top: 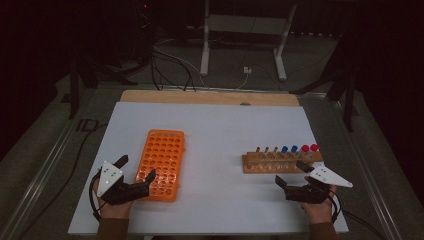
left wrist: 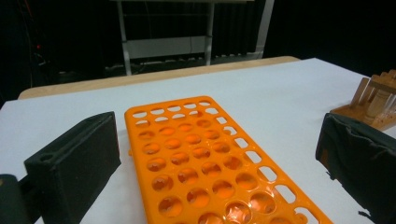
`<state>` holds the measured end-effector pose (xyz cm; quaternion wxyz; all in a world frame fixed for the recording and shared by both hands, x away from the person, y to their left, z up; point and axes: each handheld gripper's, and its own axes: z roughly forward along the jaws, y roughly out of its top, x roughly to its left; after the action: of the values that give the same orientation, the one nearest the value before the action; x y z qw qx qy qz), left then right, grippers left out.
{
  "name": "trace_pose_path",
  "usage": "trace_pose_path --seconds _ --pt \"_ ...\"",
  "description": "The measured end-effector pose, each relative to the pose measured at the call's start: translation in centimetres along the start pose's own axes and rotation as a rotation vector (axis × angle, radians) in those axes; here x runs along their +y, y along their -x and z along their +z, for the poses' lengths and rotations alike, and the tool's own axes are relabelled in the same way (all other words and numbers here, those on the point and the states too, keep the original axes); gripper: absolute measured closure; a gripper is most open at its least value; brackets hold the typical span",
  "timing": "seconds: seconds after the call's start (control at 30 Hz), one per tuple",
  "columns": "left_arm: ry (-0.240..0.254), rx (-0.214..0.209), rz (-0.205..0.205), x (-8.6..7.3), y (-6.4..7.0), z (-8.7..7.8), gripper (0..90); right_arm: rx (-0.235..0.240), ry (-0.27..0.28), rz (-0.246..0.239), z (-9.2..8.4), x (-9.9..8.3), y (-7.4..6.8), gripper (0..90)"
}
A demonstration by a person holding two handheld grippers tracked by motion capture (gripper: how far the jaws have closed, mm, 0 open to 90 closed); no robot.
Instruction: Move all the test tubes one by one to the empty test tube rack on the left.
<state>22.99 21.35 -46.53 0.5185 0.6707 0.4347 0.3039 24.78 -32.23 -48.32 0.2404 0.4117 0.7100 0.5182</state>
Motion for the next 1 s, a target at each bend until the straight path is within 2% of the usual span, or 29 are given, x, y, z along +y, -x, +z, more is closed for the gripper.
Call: trace_pose_path --seconds 0.37,0.5,0.67,0.8,0.87,0.93,1.0 --pt "0.001 0.036 -0.024 -0.1 -0.2 -0.1 0.4 0.004 -0.001 0.000 -0.3 0.7 -0.5 0.2" --pt "-0.004 0.028 -0.025 -0.1 -0.1 0.0 0.4 0.014 0.001 0.024 -1.0 1.8 -0.4 0.2" --pt "-0.008 0.026 -0.009 -0.1 0.2 0.1 0.4 0.010 0.013 0.012 -1.5 3.4 -0.2 5.5" --pt "-0.018 0.026 -0.014 -0.2 0.1 0.3 0.4 -0.015 0.020 -0.005 -1.9 4.8 0.1 10.6" --pt "-0.021 0.028 -0.019 -0.3 0.1 0.4 0.4 -0.047 0.020 -0.025 -2.1 6.0 0.7 13.6" --pt "-0.020 0.029 -0.018 -0.3 0.1 0.4 0.4 -0.076 0.016 -0.024 -2.2 6.6 1.1 16.2" --pt "-0.018 0.030 -0.018 -0.3 0.2 0.3 0.4 -0.117 0.007 -0.013 -2.2 7.1 1.8 22.4"
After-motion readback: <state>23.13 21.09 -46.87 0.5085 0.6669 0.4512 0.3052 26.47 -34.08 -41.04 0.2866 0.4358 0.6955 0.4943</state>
